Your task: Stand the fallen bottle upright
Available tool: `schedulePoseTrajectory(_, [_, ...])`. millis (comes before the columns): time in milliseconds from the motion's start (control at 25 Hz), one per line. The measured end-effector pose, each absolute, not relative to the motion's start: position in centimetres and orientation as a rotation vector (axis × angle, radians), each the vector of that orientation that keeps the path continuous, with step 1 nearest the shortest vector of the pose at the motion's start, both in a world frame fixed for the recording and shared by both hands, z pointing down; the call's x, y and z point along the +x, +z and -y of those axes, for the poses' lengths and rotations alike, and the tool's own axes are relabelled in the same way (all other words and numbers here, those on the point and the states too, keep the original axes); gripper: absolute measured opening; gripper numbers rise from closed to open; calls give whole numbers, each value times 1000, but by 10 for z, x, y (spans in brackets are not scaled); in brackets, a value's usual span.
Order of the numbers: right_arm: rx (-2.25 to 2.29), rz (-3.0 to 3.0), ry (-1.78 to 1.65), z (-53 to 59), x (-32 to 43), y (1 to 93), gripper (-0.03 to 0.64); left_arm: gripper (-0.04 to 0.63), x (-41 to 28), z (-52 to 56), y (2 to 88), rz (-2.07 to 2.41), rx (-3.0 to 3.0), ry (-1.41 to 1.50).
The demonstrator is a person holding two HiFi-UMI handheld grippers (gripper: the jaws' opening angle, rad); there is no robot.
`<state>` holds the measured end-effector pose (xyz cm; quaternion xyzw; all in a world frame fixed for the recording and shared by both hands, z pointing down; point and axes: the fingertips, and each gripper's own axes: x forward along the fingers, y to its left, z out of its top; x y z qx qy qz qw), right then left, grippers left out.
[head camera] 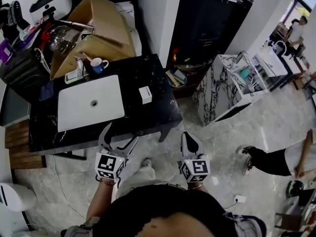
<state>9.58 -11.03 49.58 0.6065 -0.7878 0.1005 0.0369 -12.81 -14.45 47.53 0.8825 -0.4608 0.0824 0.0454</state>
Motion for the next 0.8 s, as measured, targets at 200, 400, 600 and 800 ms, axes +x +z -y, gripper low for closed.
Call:
schedulePoseTrajectory(200, [1903, 2393, 321, 145, 94, 502, 5, 431, -124, 188, 481, 1309, 2724, 328])
schedulePoseTrajectory(400, [1921, 2384, 335, 167, 94, 505, 5, 431, -115, 226, 485, 1230, 2745, 402])
schedulePoseTrajectory(600, [1937, 2368, 349, 181, 101, 504, 5, 431, -104, 265, 479, 1235, 2794, 434])
schedulePoseTrajectory(800, [1936, 2350, 351, 192, 116, 510, 5, 431, -80, 297, 480, 1114, 2860, 566])
